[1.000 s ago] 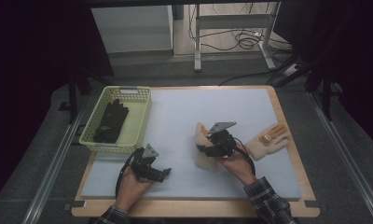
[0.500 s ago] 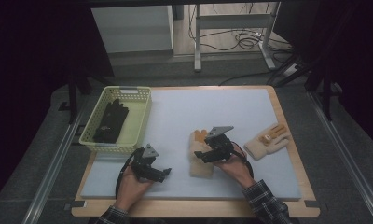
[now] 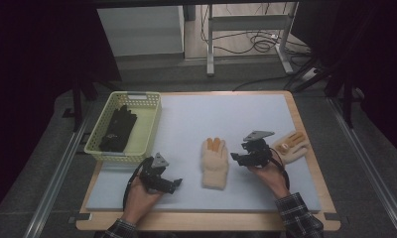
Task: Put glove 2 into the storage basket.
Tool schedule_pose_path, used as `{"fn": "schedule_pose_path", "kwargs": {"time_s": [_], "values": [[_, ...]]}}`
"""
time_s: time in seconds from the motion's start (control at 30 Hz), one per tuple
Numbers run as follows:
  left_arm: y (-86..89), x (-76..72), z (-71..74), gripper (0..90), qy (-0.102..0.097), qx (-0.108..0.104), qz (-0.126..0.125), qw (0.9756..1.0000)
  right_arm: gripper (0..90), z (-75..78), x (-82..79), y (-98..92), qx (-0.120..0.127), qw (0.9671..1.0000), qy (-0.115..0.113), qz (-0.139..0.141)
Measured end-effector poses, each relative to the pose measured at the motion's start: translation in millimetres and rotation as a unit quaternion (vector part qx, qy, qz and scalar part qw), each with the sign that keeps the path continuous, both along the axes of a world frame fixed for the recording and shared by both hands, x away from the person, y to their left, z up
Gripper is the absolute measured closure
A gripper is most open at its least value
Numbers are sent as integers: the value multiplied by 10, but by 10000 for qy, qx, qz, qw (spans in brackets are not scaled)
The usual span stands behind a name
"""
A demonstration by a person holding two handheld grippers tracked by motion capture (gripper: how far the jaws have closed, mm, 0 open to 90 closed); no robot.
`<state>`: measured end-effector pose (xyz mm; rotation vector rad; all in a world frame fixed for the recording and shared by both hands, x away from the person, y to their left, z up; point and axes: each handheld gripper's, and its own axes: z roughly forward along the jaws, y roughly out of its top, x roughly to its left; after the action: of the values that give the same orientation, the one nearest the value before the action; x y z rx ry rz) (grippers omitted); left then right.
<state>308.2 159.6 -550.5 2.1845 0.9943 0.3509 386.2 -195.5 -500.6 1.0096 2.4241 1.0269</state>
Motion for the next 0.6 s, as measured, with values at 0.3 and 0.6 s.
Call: {"fn": "schedule_pose_path", "kwargs": {"time_s": [0.3,0.6], "values": [[0,0,0,10,-1,1,0,10000,407,104,70,-568,-238,9964,-104,-806],[0,1,0,10,0,1,-1,10000,397,166,74,-1176,-400,9828,-154,-1796]]}}
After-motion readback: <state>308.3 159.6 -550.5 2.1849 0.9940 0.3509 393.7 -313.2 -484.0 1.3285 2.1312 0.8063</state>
